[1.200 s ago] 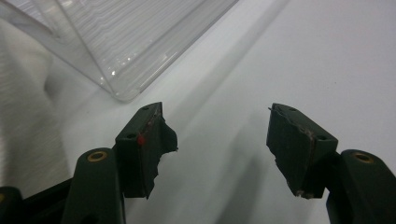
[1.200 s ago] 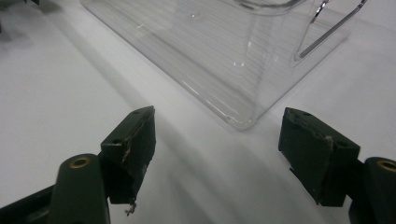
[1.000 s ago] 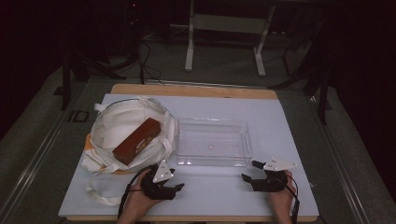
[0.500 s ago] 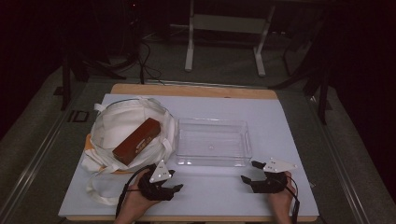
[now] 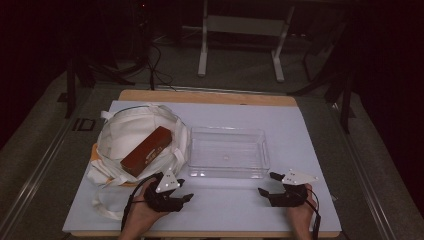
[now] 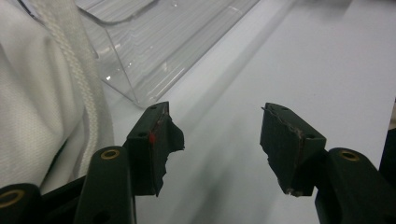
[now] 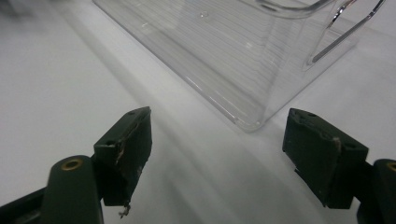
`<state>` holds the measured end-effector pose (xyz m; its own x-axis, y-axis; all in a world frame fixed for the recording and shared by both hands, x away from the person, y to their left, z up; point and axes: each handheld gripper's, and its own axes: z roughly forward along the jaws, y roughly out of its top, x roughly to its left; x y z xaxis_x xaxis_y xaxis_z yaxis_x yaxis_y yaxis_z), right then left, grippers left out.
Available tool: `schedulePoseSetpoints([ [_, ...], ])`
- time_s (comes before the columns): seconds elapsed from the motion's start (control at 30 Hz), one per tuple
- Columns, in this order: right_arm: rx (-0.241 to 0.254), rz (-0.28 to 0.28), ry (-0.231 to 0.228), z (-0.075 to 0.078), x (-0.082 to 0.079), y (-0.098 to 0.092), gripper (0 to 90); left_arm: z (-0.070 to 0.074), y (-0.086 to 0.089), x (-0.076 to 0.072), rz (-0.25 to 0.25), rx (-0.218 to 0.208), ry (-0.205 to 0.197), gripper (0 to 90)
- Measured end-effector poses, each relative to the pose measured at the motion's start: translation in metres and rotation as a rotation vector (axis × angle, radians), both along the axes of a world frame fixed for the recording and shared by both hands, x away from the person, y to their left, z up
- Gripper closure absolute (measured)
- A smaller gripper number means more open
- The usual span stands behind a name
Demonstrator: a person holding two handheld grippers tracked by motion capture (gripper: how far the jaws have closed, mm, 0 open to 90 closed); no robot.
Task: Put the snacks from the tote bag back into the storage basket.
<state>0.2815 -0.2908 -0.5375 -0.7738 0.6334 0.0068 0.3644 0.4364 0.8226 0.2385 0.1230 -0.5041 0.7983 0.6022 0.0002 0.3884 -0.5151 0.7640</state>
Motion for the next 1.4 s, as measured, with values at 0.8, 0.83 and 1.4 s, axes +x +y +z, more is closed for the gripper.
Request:
schedulePoseSetpoints([
  [0.8,0.002,-0.001,0.003,0.0,0.0,0.0,23.9,0.017,0.005,-0.005,0.004,-0.005,-0.019,46.3],
  [0.83,0.003,-0.001,0.004,0.0,0.0,0.0,23.9,0.018,0.005,-0.006,0.004,-0.008,-0.019,46.3],
  [1.4,0.002,0.002,0.007,0.0,0.0,0.0,23.9,0.029,0.013,-0.008,0.026,-0.018,-0.044,46.1],
])
